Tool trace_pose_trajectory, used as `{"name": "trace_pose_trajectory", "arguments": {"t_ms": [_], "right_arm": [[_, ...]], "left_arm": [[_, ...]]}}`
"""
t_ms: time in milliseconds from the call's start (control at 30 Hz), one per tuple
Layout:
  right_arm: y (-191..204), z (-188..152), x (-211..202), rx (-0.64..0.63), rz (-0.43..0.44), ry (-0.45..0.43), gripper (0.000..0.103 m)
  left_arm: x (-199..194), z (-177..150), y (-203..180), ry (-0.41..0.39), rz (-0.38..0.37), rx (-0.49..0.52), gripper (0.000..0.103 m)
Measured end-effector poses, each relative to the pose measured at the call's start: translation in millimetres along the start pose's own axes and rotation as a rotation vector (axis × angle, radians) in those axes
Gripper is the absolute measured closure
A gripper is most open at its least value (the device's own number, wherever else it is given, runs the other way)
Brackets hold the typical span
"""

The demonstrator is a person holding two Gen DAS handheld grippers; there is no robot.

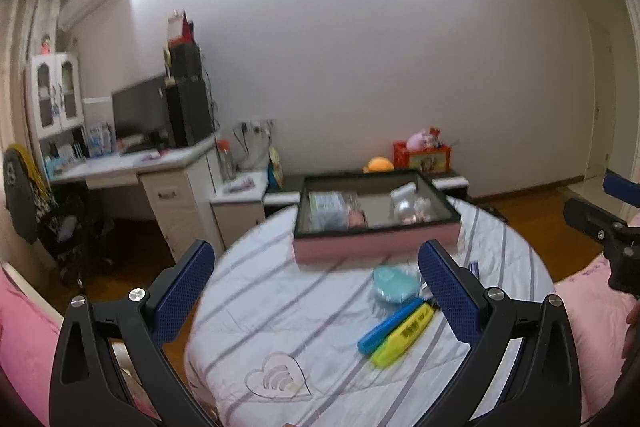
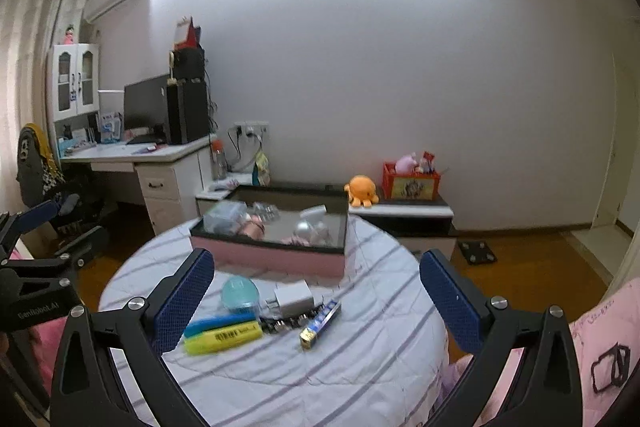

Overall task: Organize rigid objects
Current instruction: 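Lift both open tools out of the pink box back over the bed, then grasp the teal oval case with the left tool while the right tool grasps the white charger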

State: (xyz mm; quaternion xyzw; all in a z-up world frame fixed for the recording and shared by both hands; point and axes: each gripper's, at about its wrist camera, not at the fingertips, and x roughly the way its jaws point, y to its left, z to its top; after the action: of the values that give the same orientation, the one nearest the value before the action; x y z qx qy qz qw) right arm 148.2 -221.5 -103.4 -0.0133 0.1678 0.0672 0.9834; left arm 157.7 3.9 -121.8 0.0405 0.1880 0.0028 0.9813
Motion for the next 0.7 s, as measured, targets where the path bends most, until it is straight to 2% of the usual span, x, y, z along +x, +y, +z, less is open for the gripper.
{"name": "trace_pose_trajectory", "arguments": {"t_ms": [200, 467, 700], "right_arm": [[-13, -25, 35, 0.023, -0.015, 0.107, 0.0], [-31, -49, 78, 0.055, -0.011, 0.218, 0.0], [-52, -65, 111, 0.094, -0.012, 0.295, 0.0]], "left_arm": [[51, -25, -9, 0.166, -0.054, 0.012, 0.0], [114, -40, -45, 0.298, -0.147, 0.051, 0.0], [179, -51, -74, 0.431, -0.176, 0.085, 0.0]]}}
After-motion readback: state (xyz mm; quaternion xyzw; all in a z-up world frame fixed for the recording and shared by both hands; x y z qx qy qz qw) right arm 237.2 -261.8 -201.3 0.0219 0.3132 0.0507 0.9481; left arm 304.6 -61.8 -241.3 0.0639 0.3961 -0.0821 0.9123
